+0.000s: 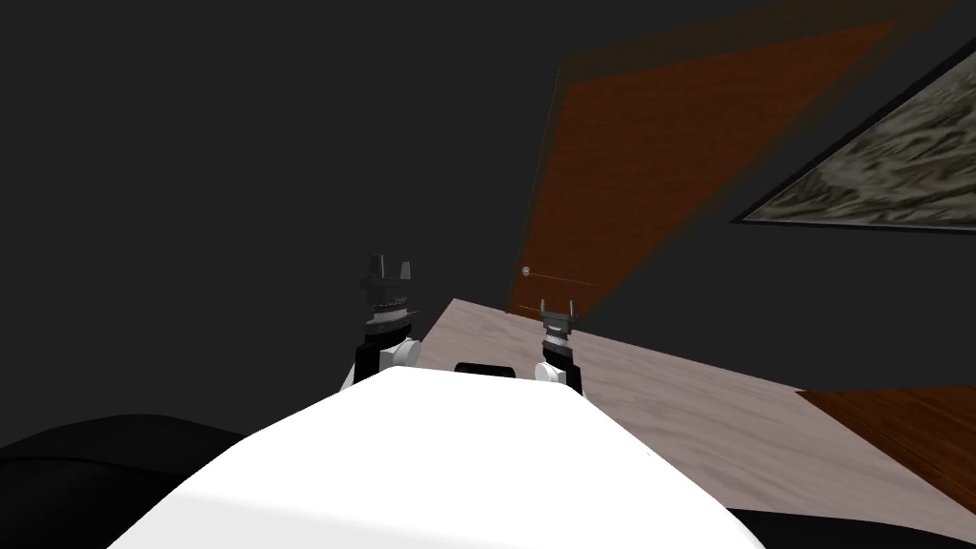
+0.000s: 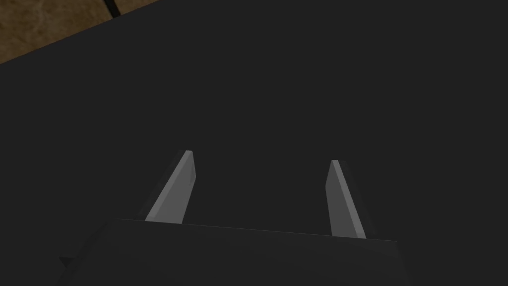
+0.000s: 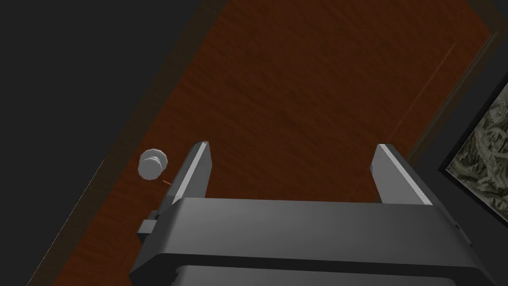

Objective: Pull the door open

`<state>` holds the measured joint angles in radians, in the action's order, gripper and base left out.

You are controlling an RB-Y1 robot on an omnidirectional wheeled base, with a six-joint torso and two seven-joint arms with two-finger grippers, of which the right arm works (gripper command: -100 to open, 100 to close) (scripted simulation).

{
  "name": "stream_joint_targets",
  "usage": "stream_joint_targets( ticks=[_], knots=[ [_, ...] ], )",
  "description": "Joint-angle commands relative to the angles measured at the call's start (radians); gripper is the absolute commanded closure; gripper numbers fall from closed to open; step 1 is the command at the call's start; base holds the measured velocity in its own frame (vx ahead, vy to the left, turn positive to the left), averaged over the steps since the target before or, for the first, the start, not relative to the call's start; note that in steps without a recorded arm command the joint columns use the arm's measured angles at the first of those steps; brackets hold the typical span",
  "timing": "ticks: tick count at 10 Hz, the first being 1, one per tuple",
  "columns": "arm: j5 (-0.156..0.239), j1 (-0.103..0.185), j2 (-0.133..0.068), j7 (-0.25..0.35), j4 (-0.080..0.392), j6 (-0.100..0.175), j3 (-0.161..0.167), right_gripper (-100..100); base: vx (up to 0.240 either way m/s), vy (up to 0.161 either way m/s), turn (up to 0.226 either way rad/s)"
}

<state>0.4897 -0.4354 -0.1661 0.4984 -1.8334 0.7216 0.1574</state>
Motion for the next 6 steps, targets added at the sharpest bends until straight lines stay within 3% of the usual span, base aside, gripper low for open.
stream_joint_targets(
  ticks=[1,6],
  knots=[
    [0.036,0.007,-0.008,0.024,0.035,0.020,0.014,-100,0.099,-0.014,0.108],
    [0.148,0.017,-0.039,0.100,0.134,0.081,0.057,-100,0.098,-0.021,0.128]
  ],
)
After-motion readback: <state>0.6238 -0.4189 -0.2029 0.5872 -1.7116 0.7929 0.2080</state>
